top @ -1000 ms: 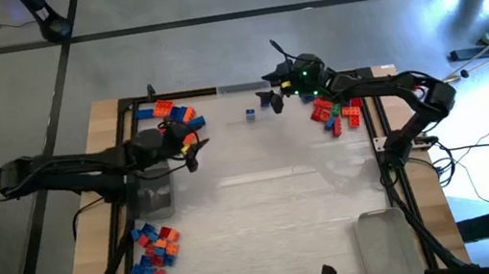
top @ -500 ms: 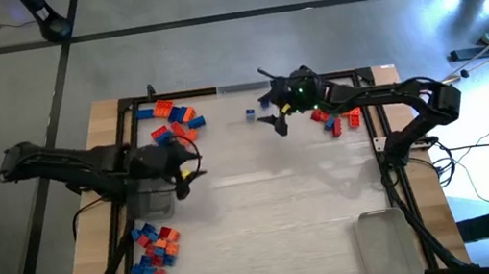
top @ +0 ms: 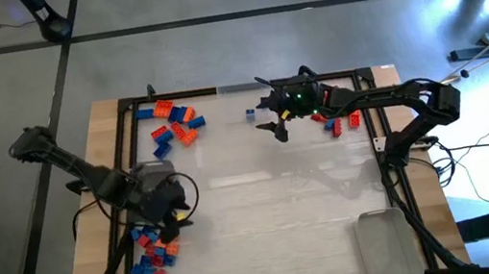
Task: Sort blocks by size
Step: Put the orange 4 stud game piece into the transparent bin
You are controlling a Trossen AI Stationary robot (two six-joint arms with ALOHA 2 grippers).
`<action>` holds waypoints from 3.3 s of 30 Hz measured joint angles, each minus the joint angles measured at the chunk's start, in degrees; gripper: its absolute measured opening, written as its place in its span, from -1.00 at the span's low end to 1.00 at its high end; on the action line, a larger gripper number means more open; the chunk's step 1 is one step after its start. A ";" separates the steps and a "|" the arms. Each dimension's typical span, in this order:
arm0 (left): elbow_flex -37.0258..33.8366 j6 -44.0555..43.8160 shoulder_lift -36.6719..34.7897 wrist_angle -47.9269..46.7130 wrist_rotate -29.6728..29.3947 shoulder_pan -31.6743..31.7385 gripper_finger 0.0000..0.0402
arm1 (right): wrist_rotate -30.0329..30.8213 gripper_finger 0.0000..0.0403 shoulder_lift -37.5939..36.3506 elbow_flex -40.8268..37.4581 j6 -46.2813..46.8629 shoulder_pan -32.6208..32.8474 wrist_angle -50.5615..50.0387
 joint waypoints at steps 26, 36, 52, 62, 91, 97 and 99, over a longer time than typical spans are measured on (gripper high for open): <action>6.70 -38.71 18.33 -0.33 4.49 -13.91 0.10 | 0.00 0.59 0.02 0.00 0.13 -0.04 -3.05; 6.70 -44.02 22.29 -9.40 5.79 -14.07 0.10 | 0.02 0.59 0.02 0.00 0.48 -0.02 -4.38; 1.98 -45.93 22.33 -9.39 5.34 -13.66 0.10 | 1.54 0.59 0.04 0.00 0.57 -0.04 -6.07; -1.13 -44.51 22.31 -6.47 5.34 -13.60 0.10 | 1.53 0.59 0.04 0.00 0.33 -0.03 -6.06; -3.71 -31.06 19.51 -3.76 7.96 -12.17 -0.72 | 1.55 0.59 0.04 0.00 0.36 -0.02 -6.01; -1.44 -27.96 15.41 -3.90 7.74 -11.04 -0.72 | 1.55 0.59 0.04 0.00 0.28 -0.02 -6.41; -0.65 -26.88 13.91 -3.87 7.65 -10.53 -0.72 | 1.55 0.59 0.04 0.00 0.26 -0.02 -6.41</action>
